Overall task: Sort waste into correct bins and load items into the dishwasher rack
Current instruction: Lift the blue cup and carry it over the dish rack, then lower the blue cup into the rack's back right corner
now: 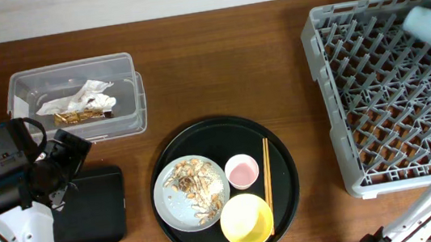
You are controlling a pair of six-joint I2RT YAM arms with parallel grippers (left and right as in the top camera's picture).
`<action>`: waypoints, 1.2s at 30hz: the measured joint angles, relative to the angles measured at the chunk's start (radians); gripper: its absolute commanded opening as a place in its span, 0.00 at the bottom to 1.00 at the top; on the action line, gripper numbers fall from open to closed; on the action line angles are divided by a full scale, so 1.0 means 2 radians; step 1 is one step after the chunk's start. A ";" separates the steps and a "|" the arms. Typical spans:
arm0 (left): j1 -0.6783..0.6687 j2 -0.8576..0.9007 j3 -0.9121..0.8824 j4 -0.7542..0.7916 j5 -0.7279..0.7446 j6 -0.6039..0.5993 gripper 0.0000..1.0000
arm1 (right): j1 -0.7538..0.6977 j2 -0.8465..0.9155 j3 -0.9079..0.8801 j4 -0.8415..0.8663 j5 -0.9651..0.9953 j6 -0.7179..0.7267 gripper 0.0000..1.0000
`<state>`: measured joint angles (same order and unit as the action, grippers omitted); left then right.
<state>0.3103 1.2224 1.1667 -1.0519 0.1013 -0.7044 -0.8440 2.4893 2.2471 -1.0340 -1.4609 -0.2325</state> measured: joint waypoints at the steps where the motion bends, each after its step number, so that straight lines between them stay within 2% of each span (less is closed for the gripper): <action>1: 0.000 0.000 0.000 0.000 0.000 0.000 0.99 | 0.002 0.008 -0.001 0.000 -0.003 0.000 0.04; 10: 0.000 0.000 0.000 0.000 0.000 0.000 0.99 | 0.008 0.020 -0.003 0.008 0.026 0.021 0.04; 20: 0.000 0.000 0.000 0.000 0.000 0.000 0.99 | 0.045 0.020 -0.003 0.065 0.031 0.039 0.04; 30: 0.000 0.000 0.000 0.000 0.000 0.000 0.99 | 0.021 0.020 -0.003 0.048 0.044 0.055 0.04; 36: 0.000 0.000 0.000 0.000 0.000 0.000 0.99 | 0.002 0.020 -0.003 0.015 0.075 0.060 0.12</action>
<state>0.3103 1.2224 1.1667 -1.0519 0.1013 -0.7044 -0.8406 2.5290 2.2417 -1.0042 -1.3113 -0.1127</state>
